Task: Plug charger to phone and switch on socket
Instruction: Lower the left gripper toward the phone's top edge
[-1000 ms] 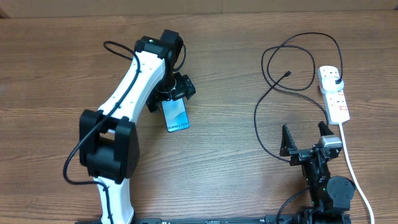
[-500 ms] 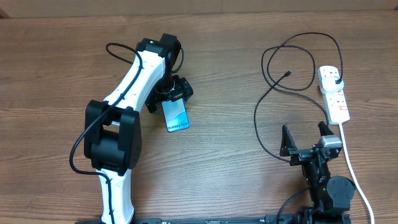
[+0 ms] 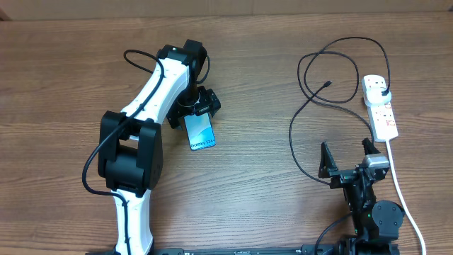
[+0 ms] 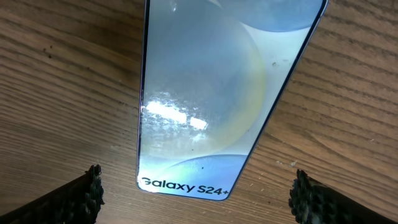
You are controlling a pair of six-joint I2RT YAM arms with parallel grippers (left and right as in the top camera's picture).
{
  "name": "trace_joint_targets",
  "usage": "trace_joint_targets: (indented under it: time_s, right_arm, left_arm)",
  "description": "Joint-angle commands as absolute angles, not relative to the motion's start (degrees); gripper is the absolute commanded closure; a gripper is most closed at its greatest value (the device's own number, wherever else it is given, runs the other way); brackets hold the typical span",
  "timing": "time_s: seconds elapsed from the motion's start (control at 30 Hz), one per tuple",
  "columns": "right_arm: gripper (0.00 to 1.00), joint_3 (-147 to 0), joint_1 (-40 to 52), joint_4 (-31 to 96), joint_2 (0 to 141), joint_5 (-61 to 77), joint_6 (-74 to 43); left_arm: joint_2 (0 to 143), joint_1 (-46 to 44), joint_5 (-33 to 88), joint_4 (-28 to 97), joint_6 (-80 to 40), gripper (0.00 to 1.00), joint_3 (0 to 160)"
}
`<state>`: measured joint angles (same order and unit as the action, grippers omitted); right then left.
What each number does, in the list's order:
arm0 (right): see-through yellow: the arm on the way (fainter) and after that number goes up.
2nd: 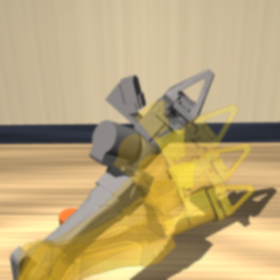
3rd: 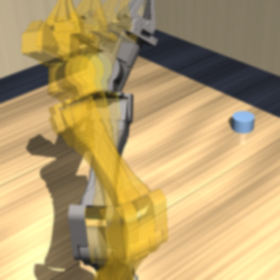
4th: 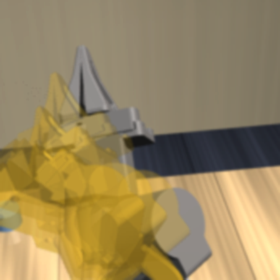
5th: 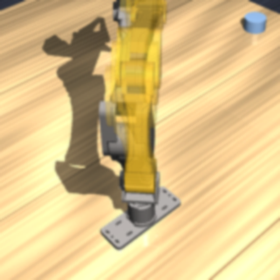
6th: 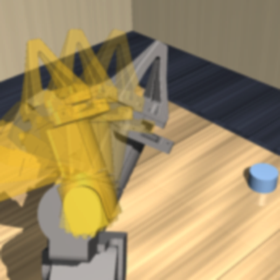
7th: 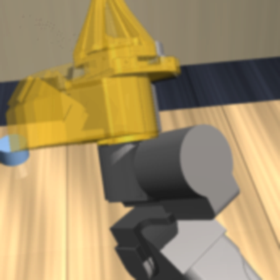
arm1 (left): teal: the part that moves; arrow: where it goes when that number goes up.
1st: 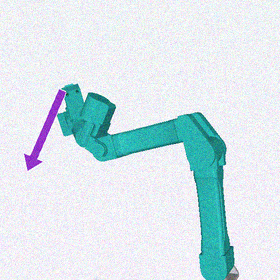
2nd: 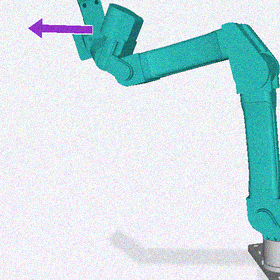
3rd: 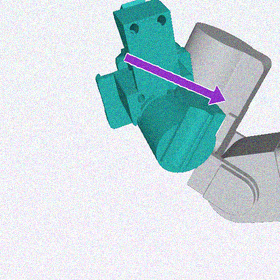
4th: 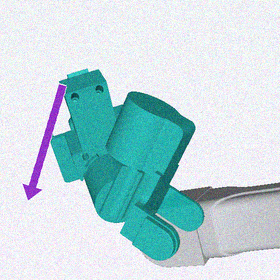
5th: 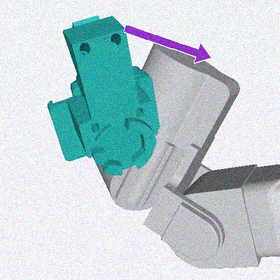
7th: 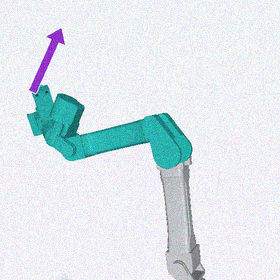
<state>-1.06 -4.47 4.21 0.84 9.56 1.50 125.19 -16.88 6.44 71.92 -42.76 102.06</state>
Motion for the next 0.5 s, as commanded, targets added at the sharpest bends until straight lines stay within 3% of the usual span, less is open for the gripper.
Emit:
trace_joint_targets:
  time_s: [0.0, 0.27, 0.47]
  right_arm:
    - [0.0, -0.4, -4.6, 4.0, 0.2, 9.0, 1.4]
    - [0.0, -0.4, -4.6, 4.0, 0.2, 9.0, 1.4]
    - [0.0, -0.4, -4.6, 4.0, 0.2, 9.0, 1.4]
  left_arm:
    - [126.1, -16.8, 6.7, 71.7, -45.5, 0.0, 103.3]
    - [127.7, -16.9, 4.3, 70.3, -48.2, 0.0, 103.3]
    - [130.8, -16.9, 4.2, 68.1, -39.3, 0.0, 103.3]
